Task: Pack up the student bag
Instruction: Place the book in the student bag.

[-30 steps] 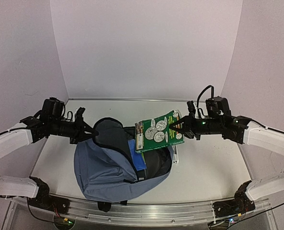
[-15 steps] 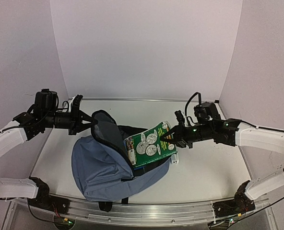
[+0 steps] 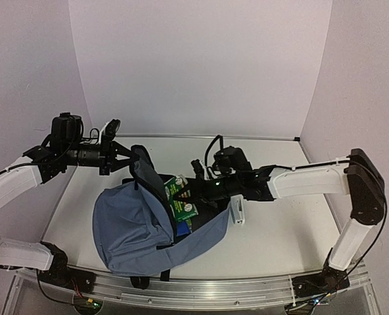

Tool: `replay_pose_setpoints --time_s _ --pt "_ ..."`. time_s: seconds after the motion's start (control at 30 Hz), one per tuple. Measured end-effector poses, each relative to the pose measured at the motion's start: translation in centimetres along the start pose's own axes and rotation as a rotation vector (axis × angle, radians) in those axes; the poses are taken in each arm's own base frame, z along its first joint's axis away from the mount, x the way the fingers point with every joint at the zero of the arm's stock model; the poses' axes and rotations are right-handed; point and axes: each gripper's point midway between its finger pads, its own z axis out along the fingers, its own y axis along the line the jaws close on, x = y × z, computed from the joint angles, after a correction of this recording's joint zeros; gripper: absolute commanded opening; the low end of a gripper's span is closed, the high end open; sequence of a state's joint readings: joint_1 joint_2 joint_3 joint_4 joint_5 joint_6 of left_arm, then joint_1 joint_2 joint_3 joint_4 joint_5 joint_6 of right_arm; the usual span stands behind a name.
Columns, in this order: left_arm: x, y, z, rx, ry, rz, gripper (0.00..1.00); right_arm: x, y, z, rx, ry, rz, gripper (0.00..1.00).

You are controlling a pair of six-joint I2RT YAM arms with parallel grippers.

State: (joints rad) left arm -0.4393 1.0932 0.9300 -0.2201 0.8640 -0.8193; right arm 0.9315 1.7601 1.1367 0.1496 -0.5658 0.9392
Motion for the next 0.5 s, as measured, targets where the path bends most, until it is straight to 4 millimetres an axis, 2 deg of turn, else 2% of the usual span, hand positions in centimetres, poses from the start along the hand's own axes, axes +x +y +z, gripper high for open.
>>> replay_pose_setpoints --time_s 0.1,0.17,0.23,0.4,0.5 --pt "-0.1 -0.2 0.2 0.014 0.006 0.015 0.00 0.5 0.9 2.7 -0.025 0.028 -0.016 0.28" --pt "-0.1 -0.1 0.3 0.019 0.012 0.015 0.00 0.9 1.0 3.9 -0.033 0.039 -0.021 0.43" --pt "-0.2 -0.1 0.4 0.020 0.014 0.015 0.00 1.4 0.5 4.6 -0.021 0.047 -0.024 0.52" --pt "-0.2 0.0 0.5 0.019 0.015 0.016 0.00 1.8 -1.4 5.0 0.058 0.041 -0.038 0.74" --pt "-0.2 0.0 0.5 0.019 0.015 0.018 0.00 1.7 -2.5 4.8 0.119 0.023 -0.057 0.83"
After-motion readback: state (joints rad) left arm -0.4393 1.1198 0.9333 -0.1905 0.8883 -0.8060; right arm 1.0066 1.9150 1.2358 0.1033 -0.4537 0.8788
